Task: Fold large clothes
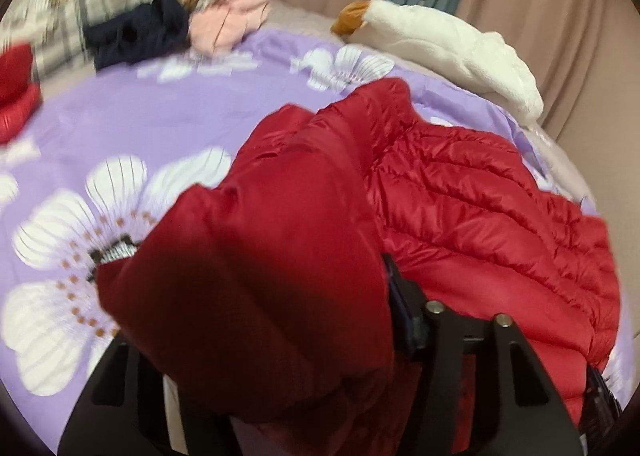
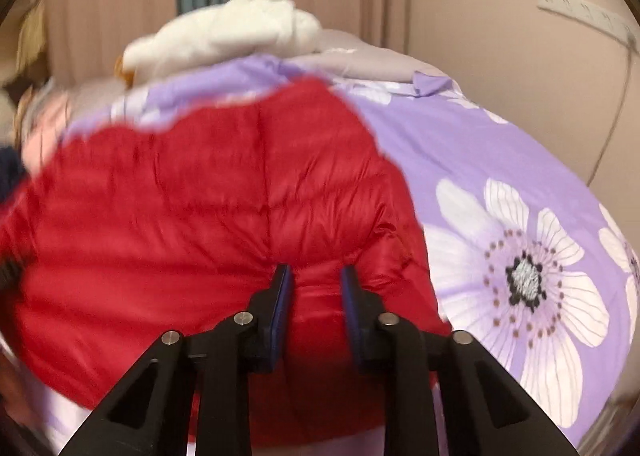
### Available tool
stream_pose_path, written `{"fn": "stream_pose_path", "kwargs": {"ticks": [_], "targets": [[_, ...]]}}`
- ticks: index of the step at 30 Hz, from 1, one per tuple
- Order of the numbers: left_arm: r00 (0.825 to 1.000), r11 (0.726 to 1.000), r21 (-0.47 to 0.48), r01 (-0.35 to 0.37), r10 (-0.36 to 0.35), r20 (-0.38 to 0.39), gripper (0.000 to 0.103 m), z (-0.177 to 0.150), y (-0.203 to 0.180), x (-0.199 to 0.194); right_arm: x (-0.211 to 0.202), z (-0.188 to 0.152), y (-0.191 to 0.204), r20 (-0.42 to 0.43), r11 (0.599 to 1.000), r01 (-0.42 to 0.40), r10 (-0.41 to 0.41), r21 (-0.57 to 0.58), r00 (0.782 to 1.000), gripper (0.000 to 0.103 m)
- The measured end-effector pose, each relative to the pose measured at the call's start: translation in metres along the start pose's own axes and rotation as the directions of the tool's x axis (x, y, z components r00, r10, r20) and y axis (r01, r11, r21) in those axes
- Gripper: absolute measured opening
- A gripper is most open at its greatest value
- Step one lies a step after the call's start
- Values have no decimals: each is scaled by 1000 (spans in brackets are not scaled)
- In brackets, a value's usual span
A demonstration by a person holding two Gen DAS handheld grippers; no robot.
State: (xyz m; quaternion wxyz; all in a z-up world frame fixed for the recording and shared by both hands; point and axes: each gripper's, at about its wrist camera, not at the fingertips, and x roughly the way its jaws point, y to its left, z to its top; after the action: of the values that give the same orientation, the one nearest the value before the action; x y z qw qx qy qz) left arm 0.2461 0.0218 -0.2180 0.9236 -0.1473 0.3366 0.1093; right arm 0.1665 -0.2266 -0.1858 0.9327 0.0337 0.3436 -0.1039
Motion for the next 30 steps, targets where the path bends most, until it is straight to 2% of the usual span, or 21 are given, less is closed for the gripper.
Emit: {"fn": "stream_pose_path", "kwargs": {"ticks": [2,4,9,14,19,21,30], "targets": [[999,998,54,-38,36,37,45,2,-13,-11,3,-4,3,-7,1000,4,-5,-11,1000,22],[997,995,85,-44,38,74,44,7,-22,-22,6,-1,0,-24,1000,-8,8,17,1000,22],[988,995,92,45,-58,142,44,19,-35,-55,8,-4,-7,-33,998,-43,45,50,998,22],[962,975,193,106,-150,227,44,22,-66,-92,8,-5,0,-39,1000,-12,13,22,999,22],[929,938,226,264,-310,200,49,16,-97,-120,10,-5,-10,-34,994,-78,81,76,996,22],[920,925,233,299,-344,186,51,13,-110,-122,11,-6,-18,-32,988,-111,115,104,993,22],[909,885,320,337,-395,135,52,-11,-154,-120,15,-9,-37,-6,950,-234,241,205,971,22]]}}
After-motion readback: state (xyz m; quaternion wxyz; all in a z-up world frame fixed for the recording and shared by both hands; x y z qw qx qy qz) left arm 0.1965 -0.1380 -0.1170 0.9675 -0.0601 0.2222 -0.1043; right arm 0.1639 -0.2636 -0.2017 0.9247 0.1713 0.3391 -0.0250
